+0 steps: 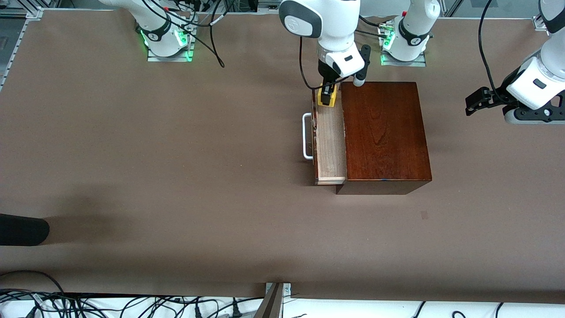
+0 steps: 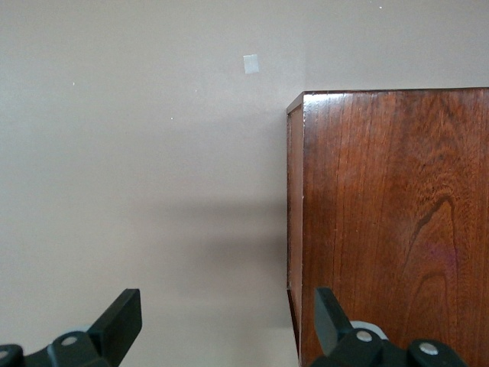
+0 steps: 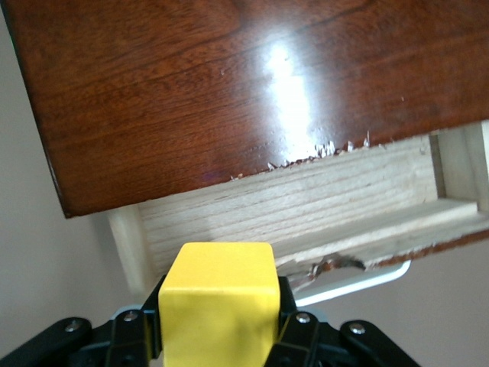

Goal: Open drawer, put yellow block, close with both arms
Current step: 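Lower the cube into the drawer and open the right gripper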

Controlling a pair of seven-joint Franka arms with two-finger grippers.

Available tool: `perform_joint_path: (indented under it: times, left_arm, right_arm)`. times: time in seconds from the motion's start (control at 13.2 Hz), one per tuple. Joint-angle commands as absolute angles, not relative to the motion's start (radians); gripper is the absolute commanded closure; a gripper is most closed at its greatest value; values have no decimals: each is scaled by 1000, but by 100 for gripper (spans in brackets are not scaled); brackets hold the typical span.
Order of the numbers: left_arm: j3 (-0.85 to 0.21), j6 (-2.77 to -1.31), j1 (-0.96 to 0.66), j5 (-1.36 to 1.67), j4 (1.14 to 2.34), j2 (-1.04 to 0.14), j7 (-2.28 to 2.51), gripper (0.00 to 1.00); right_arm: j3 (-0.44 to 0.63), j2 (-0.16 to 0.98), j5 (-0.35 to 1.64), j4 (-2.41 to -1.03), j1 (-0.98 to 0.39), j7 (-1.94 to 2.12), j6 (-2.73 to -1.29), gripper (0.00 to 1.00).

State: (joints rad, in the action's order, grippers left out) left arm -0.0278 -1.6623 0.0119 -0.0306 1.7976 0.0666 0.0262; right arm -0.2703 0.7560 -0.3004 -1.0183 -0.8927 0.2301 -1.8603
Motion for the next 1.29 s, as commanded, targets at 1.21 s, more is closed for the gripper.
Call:
perform_joint_path:
  times: [1.21]
  left_arm:
    - [-25, -1635, 5, -5, 1761, 49, 31, 0]
  right_arm:
    - [-219, 922, -322, -976, -888, 515, -1983, 100]
